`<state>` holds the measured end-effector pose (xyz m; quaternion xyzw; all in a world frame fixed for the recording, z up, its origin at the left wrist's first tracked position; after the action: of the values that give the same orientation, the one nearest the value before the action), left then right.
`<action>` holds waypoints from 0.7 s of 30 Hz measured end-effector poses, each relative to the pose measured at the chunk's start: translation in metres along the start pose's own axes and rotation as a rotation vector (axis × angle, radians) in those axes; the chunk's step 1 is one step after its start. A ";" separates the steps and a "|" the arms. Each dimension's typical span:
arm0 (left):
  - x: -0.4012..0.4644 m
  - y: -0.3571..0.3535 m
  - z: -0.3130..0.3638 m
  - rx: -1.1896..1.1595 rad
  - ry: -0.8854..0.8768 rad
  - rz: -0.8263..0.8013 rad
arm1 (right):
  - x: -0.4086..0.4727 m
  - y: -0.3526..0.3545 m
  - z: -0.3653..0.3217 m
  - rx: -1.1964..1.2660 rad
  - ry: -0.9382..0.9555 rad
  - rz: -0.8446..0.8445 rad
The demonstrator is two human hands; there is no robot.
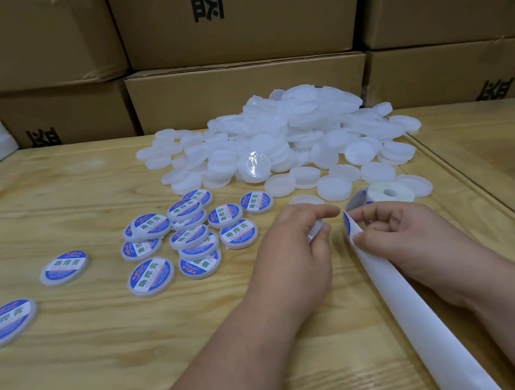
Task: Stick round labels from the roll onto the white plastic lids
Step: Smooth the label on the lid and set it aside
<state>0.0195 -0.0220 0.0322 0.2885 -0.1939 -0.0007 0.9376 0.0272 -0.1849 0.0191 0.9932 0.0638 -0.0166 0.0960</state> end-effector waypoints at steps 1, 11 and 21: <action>0.000 -0.001 -0.001 -0.012 0.021 -0.009 | 0.000 0.000 0.001 0.008 -0.007 -0.016; 0.000 -0.001 -0.008 -0.202 0.177 -0.009 | -0.005 -0.012 -0.007 0.032 0.084 -0.073; 0.001 0.000 -0.010 -0.144 0.175 0.011 | -0.006 -0.007 -0.005 -0.011 0.086 -0.024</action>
<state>0.0242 -0.0170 0.0252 0.2184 -0.1122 0.0159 0.9693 0.0206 -0.1782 0.0230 0.9916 0.0800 0.0252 0.0983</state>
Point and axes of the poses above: each hand's wrist, its own x-axis towards the middle knuckle, its own y-axis out of the back of the hand, z = x × y, the point moved 6 cm from there along x, towards the middle knuckle, and after that the axes turned 3 degrees about x, right-handed, at the moved point
